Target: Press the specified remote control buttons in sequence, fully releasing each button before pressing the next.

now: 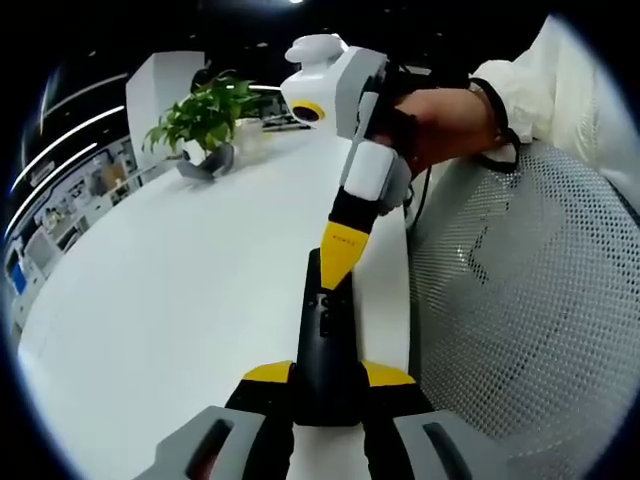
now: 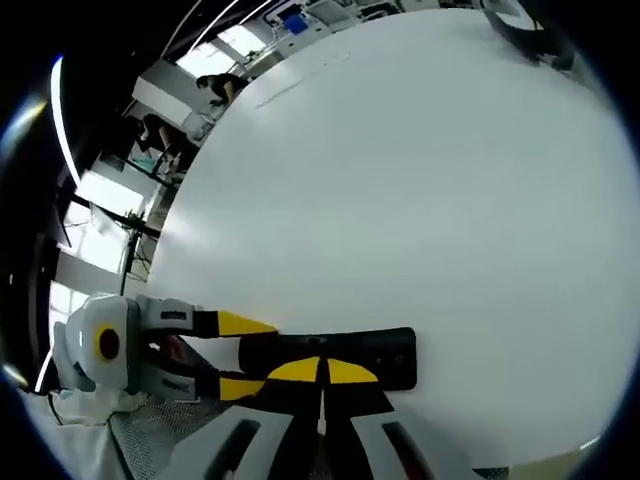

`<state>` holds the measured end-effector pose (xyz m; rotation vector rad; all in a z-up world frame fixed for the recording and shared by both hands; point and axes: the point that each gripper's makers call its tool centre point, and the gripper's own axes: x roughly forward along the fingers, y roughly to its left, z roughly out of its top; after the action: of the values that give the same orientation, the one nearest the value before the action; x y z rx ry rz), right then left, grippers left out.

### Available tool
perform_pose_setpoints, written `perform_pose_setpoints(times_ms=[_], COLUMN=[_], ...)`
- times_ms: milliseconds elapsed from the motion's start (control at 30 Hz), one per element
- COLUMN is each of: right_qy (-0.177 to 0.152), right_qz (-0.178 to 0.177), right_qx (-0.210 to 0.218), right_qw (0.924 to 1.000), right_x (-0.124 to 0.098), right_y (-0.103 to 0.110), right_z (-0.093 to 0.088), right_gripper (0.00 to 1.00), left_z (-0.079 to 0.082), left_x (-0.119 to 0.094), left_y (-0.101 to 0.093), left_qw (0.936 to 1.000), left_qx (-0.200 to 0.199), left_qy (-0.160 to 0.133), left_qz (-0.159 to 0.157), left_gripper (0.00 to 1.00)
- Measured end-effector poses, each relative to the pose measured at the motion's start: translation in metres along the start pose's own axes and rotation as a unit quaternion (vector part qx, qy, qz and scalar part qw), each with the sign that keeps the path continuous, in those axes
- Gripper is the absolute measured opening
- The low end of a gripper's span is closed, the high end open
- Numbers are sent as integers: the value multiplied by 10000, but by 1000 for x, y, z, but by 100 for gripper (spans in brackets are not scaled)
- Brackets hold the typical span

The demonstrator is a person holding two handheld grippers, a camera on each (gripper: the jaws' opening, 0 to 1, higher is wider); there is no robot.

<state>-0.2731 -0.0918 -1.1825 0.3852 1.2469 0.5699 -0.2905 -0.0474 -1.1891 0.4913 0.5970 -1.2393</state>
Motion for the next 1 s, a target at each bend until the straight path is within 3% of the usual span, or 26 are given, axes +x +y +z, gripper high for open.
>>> perform_pose_setpoints(times_ms=[167, 267, 533, 800, 1000], right_qy=[-13, 75, 102, 116, 170], right_qz=[45, 18, -101, -172, -297], right_qx=[94, -289, -198, 209, 28], right_qw=[9999, 9996, 9997, 9996, 9994], right_x=[0, 0, -3, -9, -7], right_y=[0, 4, 1, -8, -8], right_z=[0, -1, -3, -6, -7], right_gripper=[0, 0, 0, 0, 0], left_z=[0, 0, 0, 0, 0], left_x=[0, 0, 0, 0, 0], left_y=[0, 1, 1, 1, 2], left_qw=[10000, 9999, 10000, 10000, 10000], left_qx=[10, -107, -47, -55, -58], left_qy=[8, 37, 38, 41, 33], left_qz=[-1, 15, 26, 14, 11], left_gripper=[24, 24, 25, 25, 25])
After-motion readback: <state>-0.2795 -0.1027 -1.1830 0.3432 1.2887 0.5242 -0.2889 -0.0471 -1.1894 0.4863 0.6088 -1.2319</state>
